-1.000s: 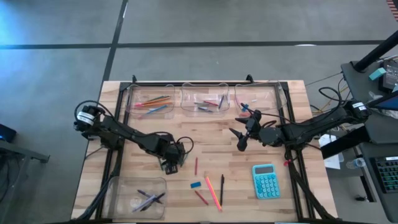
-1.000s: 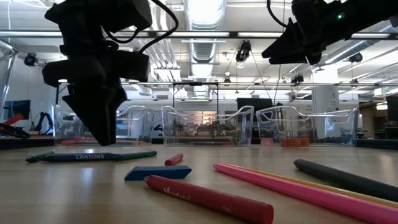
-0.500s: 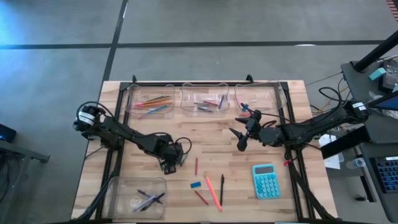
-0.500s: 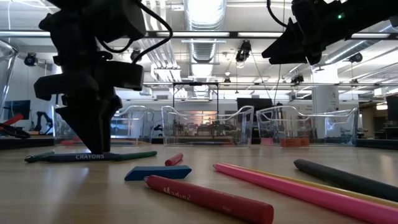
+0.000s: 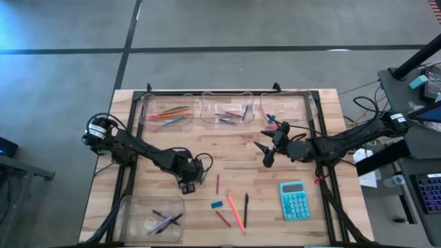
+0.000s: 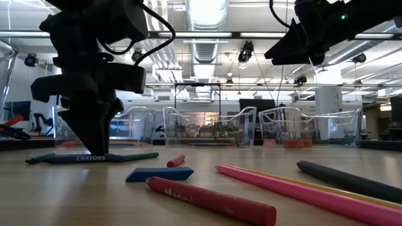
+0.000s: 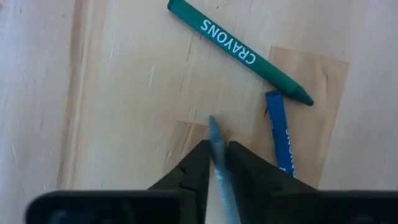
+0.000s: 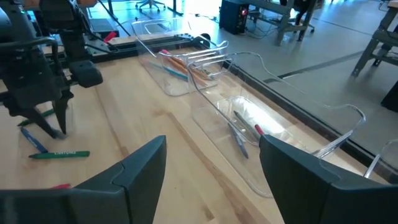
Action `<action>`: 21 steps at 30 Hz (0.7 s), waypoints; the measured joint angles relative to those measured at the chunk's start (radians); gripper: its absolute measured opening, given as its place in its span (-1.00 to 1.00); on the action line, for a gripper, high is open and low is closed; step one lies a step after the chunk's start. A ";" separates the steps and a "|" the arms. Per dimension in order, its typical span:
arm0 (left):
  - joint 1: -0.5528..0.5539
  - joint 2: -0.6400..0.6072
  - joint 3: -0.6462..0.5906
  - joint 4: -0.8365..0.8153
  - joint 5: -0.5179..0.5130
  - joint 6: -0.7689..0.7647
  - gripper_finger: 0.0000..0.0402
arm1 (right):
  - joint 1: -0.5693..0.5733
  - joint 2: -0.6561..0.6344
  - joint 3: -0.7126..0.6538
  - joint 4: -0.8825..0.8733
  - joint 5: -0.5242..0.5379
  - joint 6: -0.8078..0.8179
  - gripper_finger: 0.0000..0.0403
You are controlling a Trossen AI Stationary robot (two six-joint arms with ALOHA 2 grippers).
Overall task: Sort crayons/erasers/pens/pencils in bins
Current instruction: Put the gray crayon into the top middle transparent bin
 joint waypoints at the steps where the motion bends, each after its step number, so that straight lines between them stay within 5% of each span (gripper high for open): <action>1: 0.003 -0.001 0.002 0.001 0.000 -0.001 -0.84 | 0.000 0.000 0.000 0.000 0.000 0.000 0.21; 11: 0.040 -0.021 0.062 -0.026 0.007 0.003 -0.95 | 0.000 0.000 0.000 0.000 0.000 0.000 0.21; 21: 0.070 -0.090 0.128 -0.071 -0.095 0.063 -0.95 | 0.000 0.000 -0.002 0.000 0.000 0.000 0.21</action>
